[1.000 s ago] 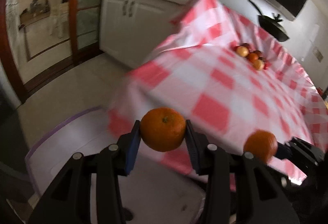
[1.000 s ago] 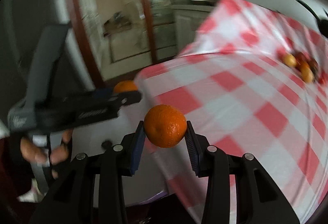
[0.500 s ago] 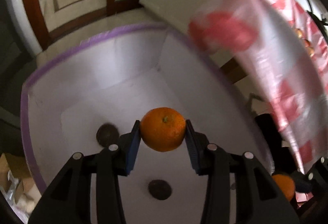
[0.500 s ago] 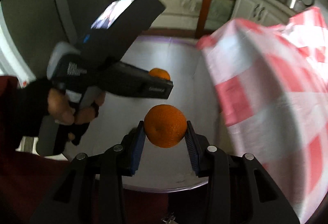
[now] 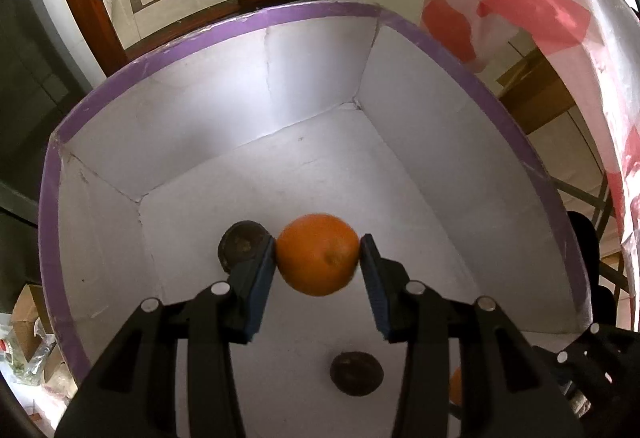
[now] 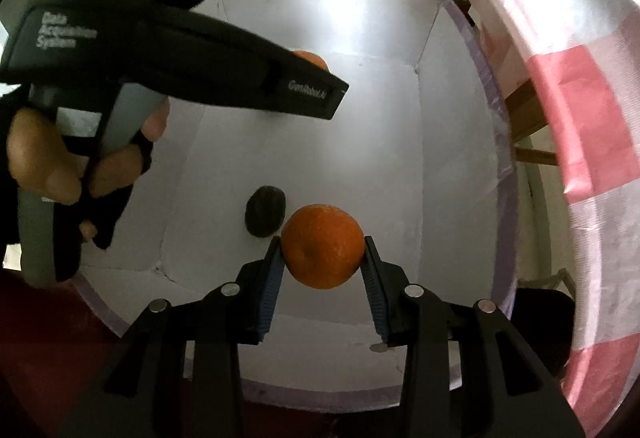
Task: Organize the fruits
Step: 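Open both grippers over the box and return them to the table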
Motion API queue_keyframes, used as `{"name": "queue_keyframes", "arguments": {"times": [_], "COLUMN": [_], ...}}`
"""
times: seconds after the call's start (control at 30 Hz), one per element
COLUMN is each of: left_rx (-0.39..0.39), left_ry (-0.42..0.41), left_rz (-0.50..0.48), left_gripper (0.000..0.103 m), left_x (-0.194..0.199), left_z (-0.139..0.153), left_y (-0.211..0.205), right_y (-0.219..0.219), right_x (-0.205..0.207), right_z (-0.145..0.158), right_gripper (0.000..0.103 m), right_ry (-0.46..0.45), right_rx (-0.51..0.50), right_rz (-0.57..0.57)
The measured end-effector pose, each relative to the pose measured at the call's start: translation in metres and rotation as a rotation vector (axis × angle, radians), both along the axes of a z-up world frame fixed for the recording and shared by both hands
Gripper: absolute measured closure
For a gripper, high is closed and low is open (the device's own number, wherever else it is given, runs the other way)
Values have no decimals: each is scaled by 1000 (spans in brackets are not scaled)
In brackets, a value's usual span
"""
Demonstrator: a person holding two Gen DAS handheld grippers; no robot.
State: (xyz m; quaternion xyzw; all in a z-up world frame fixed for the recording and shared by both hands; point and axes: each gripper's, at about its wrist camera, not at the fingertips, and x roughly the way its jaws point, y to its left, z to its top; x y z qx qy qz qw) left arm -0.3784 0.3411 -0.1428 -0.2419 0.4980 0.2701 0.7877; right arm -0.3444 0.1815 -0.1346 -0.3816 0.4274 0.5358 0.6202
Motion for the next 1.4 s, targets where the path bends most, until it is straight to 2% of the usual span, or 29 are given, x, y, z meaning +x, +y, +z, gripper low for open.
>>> {"name": "queue_keyframes", "arguments": {"times": [0.03, 0.07, 0.13, 0.17, 0.2, 0.27, 0.63, 0.9, 1.03, 1.2, 1.3, 1.4], "left_rx": [3, 6, 19, 21, 18, 3, -21, -11, 80, 279, 372, 423], "left_ry": [-5, -13, -29, -38, -45, -44, -67, -159, -218, -361, -429, -485], "left_rz": [1, 6, 23, 28, 33, 44, 88, 163, 172, 127, 79, -19], "left_gripper": [52, 38, 24, 22, 22, 21, 15, 7, 5, 2, 2, 2], "left_x": [1, 1, 1, 0, 0, 0, 1, -6, -5, 2, 11, 35], "left_z": [1, 3, 8, 10, 11, 10, 13, 32, 64, 127, 157, 187], "left_y": [-1, -1, -1, -1, -1, 1, 2, 10, 8, -12, -30, -58], "right_y": [0, 2, -1, -2, -5, 3, 0, -13, -25, -55, -90, -122], "right_x": [-1, -3, -7, -10, -12, -1, -5, -2, 5, 21, 41, 62], "right_z": [0, -1, 2, 2, 4, 10, 24, 67, 102, 158, 197, 219], "right_gripper": [61, 59, 36, 31, 28, 28, 28, 22, 16, 16, 16, 16], "right_ry": [-2, -7, -17, -21, -22, -28, -55, -39, 7, 39, 16, -36], "right_rx": [-2, -1, 14, 24, 34, 44, 97, 253, 377, 566, 712, 800], "right_rz": [4, 6, 10, 10, 11, 9, 13, -1, -29, -103, -202, -314]}}
